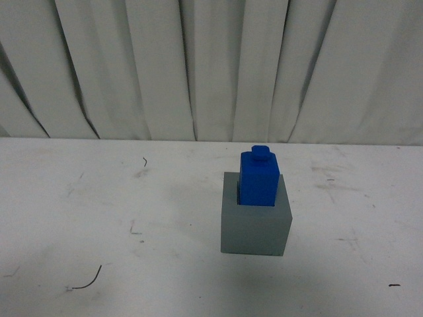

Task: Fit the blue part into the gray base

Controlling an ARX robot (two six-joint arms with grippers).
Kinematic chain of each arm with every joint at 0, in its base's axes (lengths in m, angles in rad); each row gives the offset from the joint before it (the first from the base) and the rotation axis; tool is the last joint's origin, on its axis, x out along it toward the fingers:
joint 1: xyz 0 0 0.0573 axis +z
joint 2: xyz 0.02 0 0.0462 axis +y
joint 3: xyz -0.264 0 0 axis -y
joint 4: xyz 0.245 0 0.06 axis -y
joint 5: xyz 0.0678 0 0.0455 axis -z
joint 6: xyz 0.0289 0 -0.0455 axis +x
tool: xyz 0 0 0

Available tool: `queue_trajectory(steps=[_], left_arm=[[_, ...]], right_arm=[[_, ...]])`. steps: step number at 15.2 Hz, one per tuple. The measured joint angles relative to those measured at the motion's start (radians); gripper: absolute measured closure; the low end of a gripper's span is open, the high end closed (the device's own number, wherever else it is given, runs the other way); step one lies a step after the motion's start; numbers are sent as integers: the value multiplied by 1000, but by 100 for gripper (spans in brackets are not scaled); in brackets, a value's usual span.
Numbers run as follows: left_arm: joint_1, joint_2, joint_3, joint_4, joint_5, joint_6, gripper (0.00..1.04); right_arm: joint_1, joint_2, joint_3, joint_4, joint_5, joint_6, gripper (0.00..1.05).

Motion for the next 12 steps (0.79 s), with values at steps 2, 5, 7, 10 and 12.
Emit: queue_trajectory(steps=[2,5,7,10,12], left_arm=[[0,0,0,0,0,0,7],[0,0,0,0,0,0,7],[0,0,0,0,0,0,7],[0,0,0,0,0,0,7],[0,0,0,0,0,0,7]], right_arm=[[0,-59,-22,-42,0,0,103],[0,-143,-47,-85,0,0,103],[0,-182,-64,-108,0,0,103],[0,-268,-64,-189,0,0,103],[0,-320,-64,-240,0,0,103]])
